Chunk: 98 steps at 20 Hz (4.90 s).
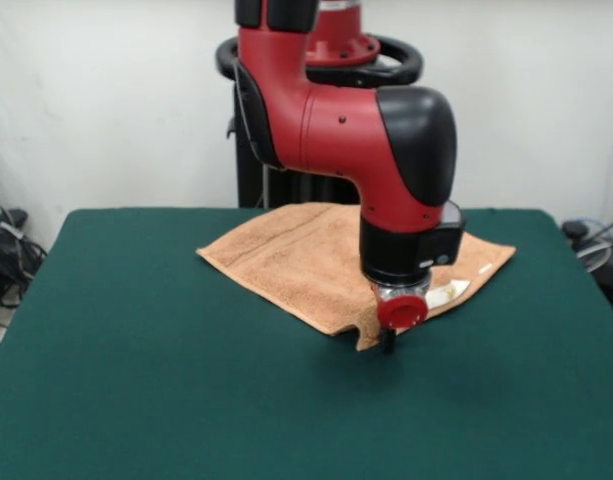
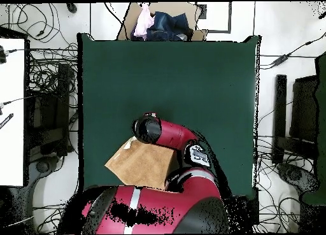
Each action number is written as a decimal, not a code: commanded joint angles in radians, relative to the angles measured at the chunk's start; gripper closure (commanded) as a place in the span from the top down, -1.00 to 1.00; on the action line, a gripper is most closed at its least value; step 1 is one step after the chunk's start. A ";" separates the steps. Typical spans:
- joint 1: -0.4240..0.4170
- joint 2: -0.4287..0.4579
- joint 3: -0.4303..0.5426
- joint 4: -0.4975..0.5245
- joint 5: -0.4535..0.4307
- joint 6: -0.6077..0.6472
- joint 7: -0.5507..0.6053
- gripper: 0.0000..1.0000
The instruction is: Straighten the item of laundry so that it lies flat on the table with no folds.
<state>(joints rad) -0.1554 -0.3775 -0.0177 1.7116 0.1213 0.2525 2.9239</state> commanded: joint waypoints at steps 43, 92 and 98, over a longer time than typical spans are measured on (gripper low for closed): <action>0.074 0.272 -0.096 -0.645 0.235 0.737 0.293 1.00; -0.208 -0.026 0.022 0.152 0.216 0.204 0.027 1.00; -0.207 -0.064 0.029 0.191 0.214 0.216 0.041 1.00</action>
<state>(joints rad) -0.3532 -0.4050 -0.0610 1.7888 0.3453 0.4563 2.9421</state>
